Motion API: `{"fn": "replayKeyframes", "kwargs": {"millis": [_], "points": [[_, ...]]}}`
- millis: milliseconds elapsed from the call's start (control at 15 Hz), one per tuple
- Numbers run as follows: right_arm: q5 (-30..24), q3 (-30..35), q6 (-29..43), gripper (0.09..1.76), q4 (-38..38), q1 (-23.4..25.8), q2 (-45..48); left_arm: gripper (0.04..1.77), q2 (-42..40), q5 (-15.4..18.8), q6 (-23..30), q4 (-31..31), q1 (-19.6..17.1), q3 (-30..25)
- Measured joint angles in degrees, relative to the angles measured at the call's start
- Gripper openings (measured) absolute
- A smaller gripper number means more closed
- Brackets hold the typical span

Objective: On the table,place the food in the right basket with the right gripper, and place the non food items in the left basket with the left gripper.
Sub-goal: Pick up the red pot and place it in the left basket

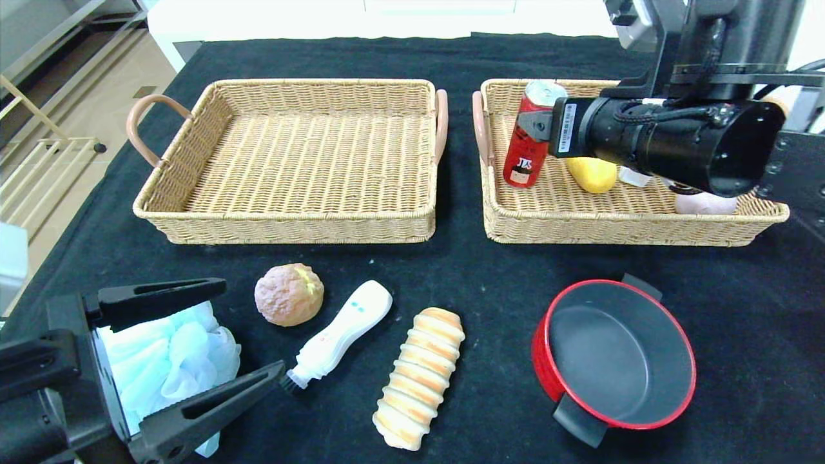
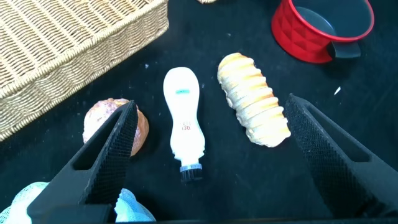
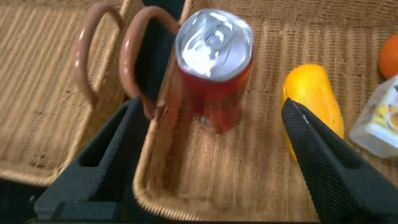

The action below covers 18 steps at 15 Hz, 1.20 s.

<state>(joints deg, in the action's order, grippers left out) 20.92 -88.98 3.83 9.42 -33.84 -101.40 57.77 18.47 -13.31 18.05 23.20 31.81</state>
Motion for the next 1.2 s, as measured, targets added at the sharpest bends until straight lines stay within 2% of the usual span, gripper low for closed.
{"fn": "replayKeyframes", "kwargs": {"millis": [200,400,667,933,1200], "points": [[2.76,4.91,0.02,1.65,-4.17,-3.78,5.95,1.72,-0.02,-0.01,0.04,0.02,0.00,-0.06],[3.52,9.07,0.28,1.67,-9.64,-5.10,11.58,1.72,-0.11,-0.01,-0.11,0.00,0.00,-0.09],[3.56,14.23,3.08,1.69,-19.61,-5.24,18.54,1.72,-0.20,-0.01,-0.40,0.00,0.00,-0.24],[3.33,16.26,11.74,1.70,-33.51,-4.68,23.72,1.72,-0.26,-0.01,-0.51,-0.22,0.01,-0.37],[3.11,20.78,14.12,1.70,-37.73,-3.28,26.60,1.72,-0.26,0.02,-0.68,-0.23,0.09,-0.63]]}}
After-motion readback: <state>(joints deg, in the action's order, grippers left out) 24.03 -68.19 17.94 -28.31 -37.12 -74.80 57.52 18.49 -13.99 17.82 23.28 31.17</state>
